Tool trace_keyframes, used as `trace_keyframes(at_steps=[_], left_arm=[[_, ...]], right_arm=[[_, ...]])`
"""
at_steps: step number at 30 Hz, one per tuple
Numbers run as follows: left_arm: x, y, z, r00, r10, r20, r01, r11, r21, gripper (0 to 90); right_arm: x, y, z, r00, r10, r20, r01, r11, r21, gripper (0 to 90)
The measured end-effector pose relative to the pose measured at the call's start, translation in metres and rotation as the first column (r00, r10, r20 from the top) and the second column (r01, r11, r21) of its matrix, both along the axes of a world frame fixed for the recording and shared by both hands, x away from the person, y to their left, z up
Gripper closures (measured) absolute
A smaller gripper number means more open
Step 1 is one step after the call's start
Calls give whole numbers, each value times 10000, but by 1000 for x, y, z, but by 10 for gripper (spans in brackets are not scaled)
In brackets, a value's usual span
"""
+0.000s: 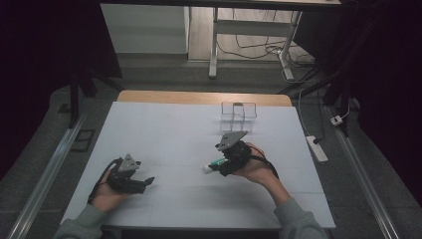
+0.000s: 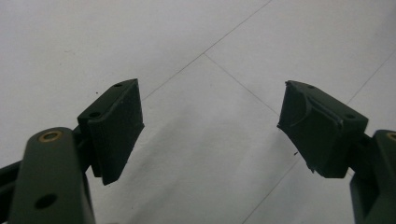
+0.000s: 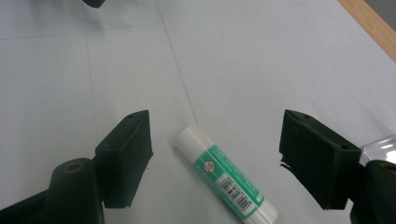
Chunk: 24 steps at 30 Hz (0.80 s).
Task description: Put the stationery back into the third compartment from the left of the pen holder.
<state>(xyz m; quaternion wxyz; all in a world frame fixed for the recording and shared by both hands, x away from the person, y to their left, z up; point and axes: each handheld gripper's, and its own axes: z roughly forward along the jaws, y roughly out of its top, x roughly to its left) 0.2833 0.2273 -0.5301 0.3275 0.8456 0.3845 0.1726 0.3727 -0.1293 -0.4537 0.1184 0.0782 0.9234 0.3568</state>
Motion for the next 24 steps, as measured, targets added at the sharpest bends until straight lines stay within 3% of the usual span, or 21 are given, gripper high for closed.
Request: trace_keyframes(at_steps=[24], left_arm=[[0, -1, -1, 10000, -67, -28, 68, 10000, 26, 212]], right_arm=[[4, 24, -3, 9976, 643, -253, -650, 9975, -277, 255]])
